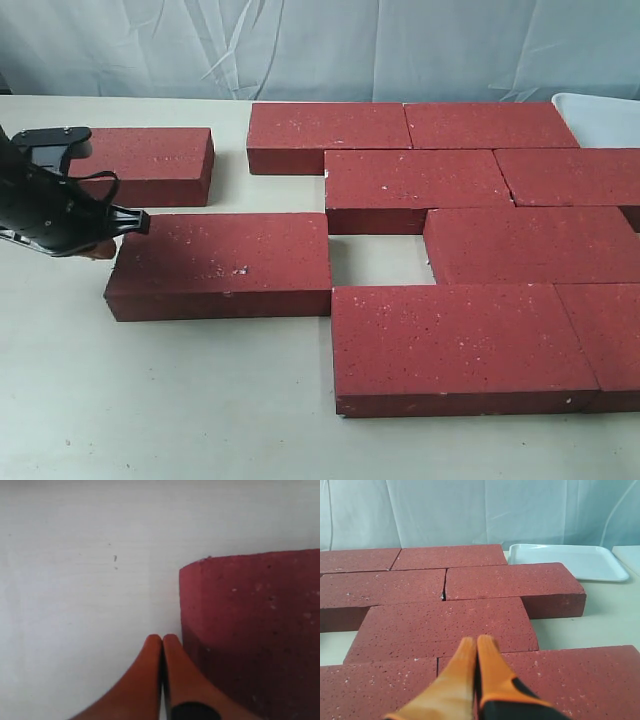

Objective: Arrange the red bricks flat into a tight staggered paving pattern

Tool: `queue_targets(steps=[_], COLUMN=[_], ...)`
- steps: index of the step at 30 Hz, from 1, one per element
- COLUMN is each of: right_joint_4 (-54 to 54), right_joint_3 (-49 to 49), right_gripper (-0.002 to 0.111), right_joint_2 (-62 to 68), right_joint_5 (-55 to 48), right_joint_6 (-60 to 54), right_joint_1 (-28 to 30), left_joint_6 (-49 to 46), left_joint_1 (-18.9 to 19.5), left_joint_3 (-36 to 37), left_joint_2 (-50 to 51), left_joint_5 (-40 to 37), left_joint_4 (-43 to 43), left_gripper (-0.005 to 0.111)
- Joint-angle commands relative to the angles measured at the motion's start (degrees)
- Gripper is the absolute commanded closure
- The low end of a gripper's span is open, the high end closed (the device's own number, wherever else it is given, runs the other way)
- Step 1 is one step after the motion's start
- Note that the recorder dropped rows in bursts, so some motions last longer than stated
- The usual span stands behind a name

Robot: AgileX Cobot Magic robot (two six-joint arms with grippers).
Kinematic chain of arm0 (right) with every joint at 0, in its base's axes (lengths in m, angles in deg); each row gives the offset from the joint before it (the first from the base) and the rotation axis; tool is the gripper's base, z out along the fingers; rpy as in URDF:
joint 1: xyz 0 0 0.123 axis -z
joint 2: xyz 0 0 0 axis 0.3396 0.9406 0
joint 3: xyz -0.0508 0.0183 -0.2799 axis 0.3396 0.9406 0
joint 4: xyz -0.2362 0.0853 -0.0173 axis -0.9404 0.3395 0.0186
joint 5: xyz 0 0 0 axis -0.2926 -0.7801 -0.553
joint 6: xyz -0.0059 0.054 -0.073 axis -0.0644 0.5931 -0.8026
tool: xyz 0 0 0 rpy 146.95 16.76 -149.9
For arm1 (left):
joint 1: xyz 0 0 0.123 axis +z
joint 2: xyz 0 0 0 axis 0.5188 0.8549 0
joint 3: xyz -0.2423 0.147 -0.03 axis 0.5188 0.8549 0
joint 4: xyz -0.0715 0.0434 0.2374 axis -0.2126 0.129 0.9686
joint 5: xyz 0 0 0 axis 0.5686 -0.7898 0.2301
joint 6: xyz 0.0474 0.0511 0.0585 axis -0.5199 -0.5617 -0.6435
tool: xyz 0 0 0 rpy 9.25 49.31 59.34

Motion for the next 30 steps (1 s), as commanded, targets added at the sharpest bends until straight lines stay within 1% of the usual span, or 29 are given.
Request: queue_targets(steps=[1,10,14,18,23,26,30], right_joint_4=[0.0,0.0,0.0,0.0,0.0,0.0,0.0], right_joint_3=[0.13,0.13,0.13,0.13,0.13,0.13,0.13], right_gripper=[0.109,0.109,0.109,0.109,0.109,0.109,0.109], right_joint_2=[-0.31,-0.31,-0.31,-0.31,-0.31,-0.31,-0.31], right_joint_5=[0.42,0.42,0.42,0.42,0.42,0.42,0.42], right_joint_6=[-0.23,-0.23,-0.23,-0.23,-0.23,-0.23,-0.23], right_joint_1=[-0.05,-0.05,-0.05,-0.05,-0.05,-0.05,-0.05], left_joint_6=[-4.35,-4.62,-4.62,-4.62,-4.62,-3.46,3.21], left_joint_1=[-0.45,-6.34,-7.69,-7.68,-7.68,-7.68,-7.68], left_joint_3=[0.19,0.19,0.19,0.19,0.19,0.19,0.19], left_joint_2=[0.14,0.14,0.14,0.14,0.14,0.14,0.14], left_joint_5=[0.51,2.58,3.37,3.5,3.08,2.85,1.83], left_joint_4=[-4.77,-5.7,-8.28,-8.17,-4.06,-0.04,8.5], left_gripper=[0.107,0.107,0.107,0.107,0.107,0.107,0.107])
